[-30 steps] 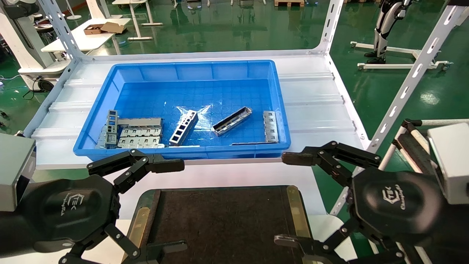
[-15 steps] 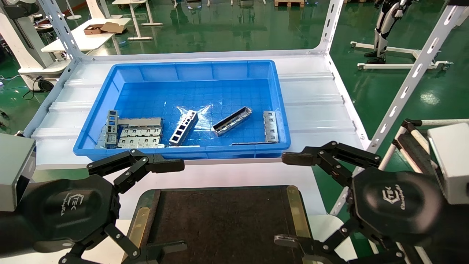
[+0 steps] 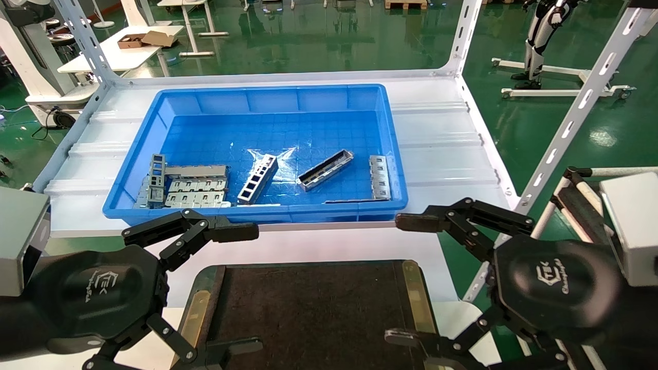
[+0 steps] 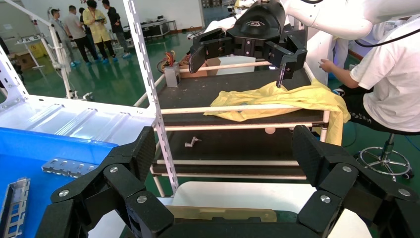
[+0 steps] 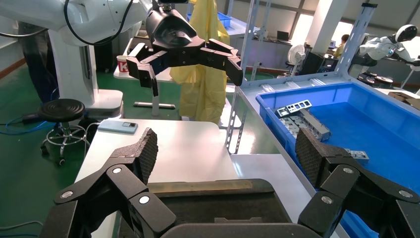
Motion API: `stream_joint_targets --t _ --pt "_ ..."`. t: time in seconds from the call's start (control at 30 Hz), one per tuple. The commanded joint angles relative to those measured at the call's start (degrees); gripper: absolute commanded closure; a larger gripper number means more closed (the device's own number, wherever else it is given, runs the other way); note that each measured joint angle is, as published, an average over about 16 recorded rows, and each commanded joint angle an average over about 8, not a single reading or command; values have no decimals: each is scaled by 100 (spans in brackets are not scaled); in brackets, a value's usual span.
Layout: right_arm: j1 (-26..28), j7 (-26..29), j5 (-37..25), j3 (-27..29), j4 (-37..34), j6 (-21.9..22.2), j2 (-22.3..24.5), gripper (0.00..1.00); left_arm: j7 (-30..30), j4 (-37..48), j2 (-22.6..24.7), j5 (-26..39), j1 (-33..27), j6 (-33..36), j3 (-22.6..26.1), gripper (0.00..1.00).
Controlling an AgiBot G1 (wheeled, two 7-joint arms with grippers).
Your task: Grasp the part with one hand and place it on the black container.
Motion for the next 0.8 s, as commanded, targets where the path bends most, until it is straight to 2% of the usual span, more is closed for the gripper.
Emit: stream_joint_targets --t 0.03,0.53,0.8 --pt "0 0 0 0 0 0 0 0 0 0 0 0 0 0 0 0" --pt "0 0 0 0 -1 -1 0 0 20 0 -8 20 -14 -12 -6 0" --pt "1 -1 0 -1 -3 -2 0 0 93 7 -4 252 -107 -200 7 0"
